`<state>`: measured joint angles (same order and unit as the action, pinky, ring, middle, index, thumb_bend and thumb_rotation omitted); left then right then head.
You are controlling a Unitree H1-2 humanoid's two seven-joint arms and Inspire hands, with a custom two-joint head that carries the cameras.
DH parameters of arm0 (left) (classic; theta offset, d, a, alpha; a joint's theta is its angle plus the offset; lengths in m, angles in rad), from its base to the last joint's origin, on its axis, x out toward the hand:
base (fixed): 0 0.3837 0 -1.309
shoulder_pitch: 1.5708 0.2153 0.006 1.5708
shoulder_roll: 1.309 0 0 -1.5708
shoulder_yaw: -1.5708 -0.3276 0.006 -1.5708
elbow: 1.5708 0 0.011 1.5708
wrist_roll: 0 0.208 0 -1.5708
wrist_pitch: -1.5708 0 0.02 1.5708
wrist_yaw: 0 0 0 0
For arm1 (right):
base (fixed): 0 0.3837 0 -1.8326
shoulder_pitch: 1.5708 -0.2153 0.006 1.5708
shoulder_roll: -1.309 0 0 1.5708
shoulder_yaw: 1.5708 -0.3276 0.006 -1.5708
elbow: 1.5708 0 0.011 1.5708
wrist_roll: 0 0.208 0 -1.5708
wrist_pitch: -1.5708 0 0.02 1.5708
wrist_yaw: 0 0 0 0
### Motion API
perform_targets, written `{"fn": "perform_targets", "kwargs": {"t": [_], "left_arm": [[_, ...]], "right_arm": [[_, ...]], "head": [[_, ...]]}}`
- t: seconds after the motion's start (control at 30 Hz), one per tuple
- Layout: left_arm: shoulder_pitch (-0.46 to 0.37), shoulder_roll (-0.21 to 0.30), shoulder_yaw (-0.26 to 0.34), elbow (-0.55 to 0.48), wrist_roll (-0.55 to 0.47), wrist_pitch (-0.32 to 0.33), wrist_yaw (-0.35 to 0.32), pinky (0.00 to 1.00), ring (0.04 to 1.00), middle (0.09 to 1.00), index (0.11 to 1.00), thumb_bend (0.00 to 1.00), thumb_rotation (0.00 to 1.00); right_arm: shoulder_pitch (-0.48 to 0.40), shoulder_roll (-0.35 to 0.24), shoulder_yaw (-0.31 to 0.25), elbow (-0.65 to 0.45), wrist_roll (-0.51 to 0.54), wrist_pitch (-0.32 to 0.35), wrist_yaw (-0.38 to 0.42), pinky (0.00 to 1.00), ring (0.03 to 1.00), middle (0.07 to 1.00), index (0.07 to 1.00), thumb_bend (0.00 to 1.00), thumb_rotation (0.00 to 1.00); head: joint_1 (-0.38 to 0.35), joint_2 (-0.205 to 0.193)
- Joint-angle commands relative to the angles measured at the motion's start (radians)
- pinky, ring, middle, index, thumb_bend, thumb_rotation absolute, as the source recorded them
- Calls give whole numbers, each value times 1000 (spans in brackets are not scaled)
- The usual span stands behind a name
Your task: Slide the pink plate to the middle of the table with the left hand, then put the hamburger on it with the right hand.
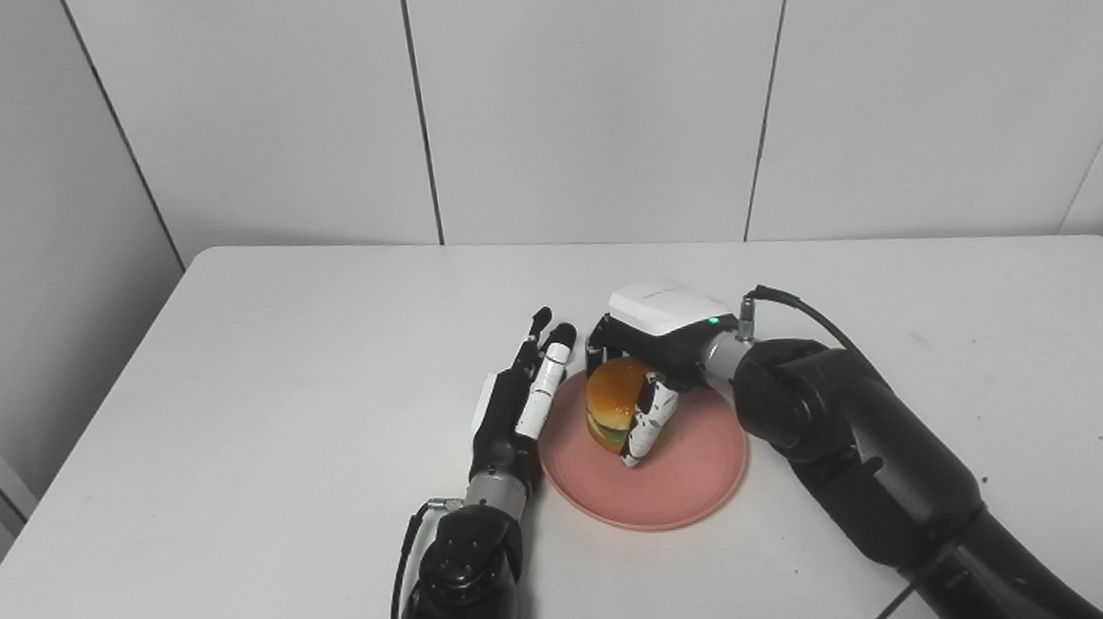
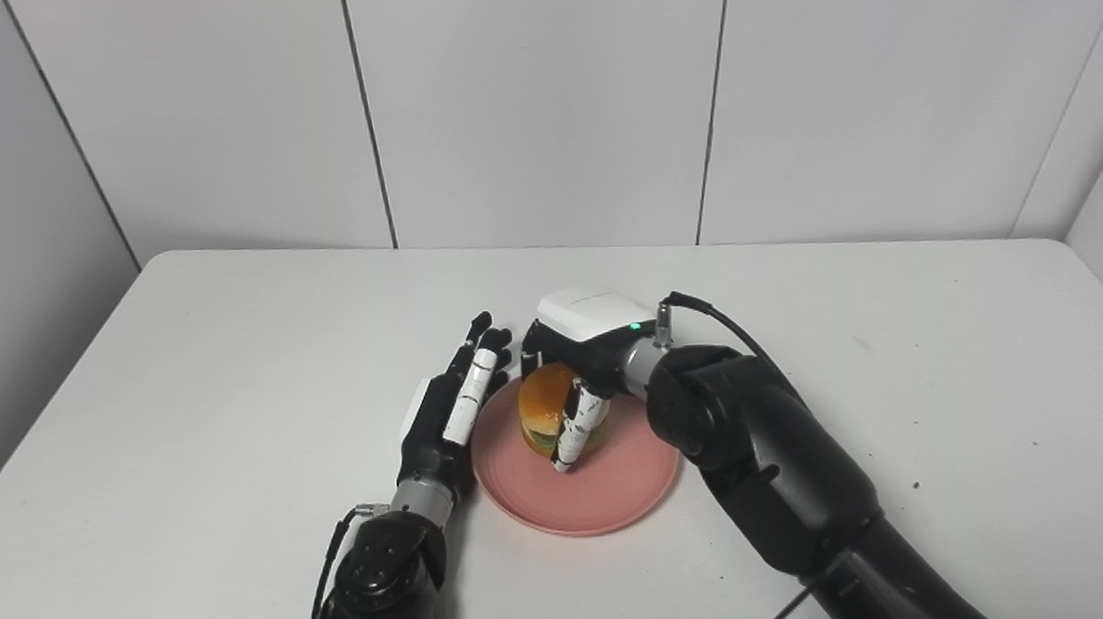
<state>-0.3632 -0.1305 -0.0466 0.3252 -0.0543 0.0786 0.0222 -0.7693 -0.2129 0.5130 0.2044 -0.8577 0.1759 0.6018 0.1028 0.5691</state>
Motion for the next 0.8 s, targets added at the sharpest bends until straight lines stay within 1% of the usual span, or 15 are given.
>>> {"fn": "perform_targets", "kwargs": {"t": [0.0,0.07,0.2,0.27,0.37,0.47,0.57,0.63,0.7,0.77], "left_arm": [[4,-12,-15,12,5,34,-15,962,956,942,959,758,831],[7,-12,-13,5,4,42,-14,961,951,941,960,768,820],[8,-10,-10,3,0,46,-15,966,960,937,956,767,809],[8,-7,-11,5,2,43,-17,937,950,934,954,767,810],[8,-4,-13,5,6,42,-17,936,944,932,953,774,818],[9,-2,-14,3,7,43,-18,955,946,935,955,768,830],[8,1,-17,4,10,43,-18,959,964,935,962,763,839],[7,2,-18,8,10,39,-19,950,957,932,963,768,841],[6,0,-15,7,4,42,-19,946,950,932,963,774,835],[6,-2,-15,7,3,42,-19,937,957,935,958,764,828]], "right_arm": [[-40,7,-11,-7,3,5,-37,401,487,509,467,523,0],[-35,10,-9,4,1,7,-40,386,474,504,474,524,0],[-30,13,-4,22,-2,14,-42,393,485,511,468,523,0],[-26,12,-2,25,-4,13,-45,396,490,515,464,523,0],[-21,9,8,28,-14,11,-47,405,501,518,462,522,0],[-17,4,21,26,-28,7,-49,416,516,527,458,521,0],[-15,3,24,23,-31,8,-50,415,518,531,456,521,0],[-13,1,25,21,-31,6,-51,404,506,525,461,522,1],[-12,0,25,19,-32,9,-49,369,471,499,485,527,4],[-12,-2,26,19,-33,10,-47,364,474,492,494,529,7]], "head": [[-1,1],[-4,2],[-8,2],[-11,3],[-13,3],[-18,4],[-21,4],[-21,4],[-22,5],[-22,5]]}}
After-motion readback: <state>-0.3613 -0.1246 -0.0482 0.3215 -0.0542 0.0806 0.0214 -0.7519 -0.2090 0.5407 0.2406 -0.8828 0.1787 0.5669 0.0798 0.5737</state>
